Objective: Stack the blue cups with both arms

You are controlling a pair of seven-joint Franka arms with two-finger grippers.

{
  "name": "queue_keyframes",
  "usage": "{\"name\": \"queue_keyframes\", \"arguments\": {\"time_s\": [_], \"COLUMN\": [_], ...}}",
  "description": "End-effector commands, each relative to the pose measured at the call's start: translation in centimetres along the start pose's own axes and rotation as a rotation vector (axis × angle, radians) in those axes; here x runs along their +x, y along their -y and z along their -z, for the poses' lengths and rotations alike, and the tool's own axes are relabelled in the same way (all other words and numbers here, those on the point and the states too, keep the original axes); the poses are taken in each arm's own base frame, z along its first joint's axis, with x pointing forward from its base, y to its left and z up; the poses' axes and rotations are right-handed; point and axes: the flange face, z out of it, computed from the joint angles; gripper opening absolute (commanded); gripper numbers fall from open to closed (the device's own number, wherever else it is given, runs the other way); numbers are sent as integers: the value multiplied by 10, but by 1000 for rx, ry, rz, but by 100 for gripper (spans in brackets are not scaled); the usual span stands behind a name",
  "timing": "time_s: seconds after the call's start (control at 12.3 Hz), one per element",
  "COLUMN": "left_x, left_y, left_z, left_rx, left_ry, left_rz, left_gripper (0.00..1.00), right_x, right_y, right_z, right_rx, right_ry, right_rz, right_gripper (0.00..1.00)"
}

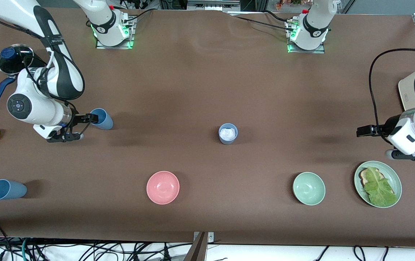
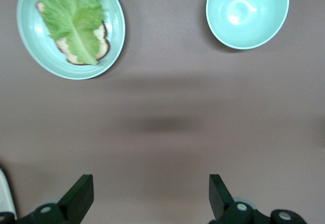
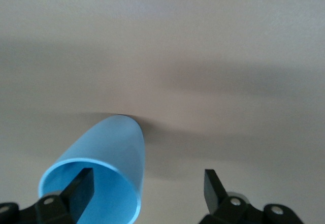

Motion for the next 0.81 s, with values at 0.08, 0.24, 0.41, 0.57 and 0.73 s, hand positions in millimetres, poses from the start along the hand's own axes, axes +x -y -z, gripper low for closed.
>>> {"name": "queue_keyframes", "arguments": {"time_s": [0.08,0.24,0.41,0.57,0.73], "left_x": [-57,-65,-67,-68,-68], "left_y": [-11,-23,-25,-24,-21], "left_z": [51,62,60,64,67], "left_rx": [11,13,15,14,11], "left_ry": [-51,-55,-47,-56,-61], "left_rz": [-3,-27,-37,-35,-29], "left_gripper": [100,100,100,100,100], "right_x": [-4,-4,0,12,25], "right_y": [2,6,9,11,30], "right_z": [-6,-5,3,35,78], "right_rx": [-7,-5,-3,-6,-4], "right_ry": [2,5,7,-5,-6], "right_rz": [-3,-30,-28,-14,-1], "right_gripper": [47,9,0,0,0]}}
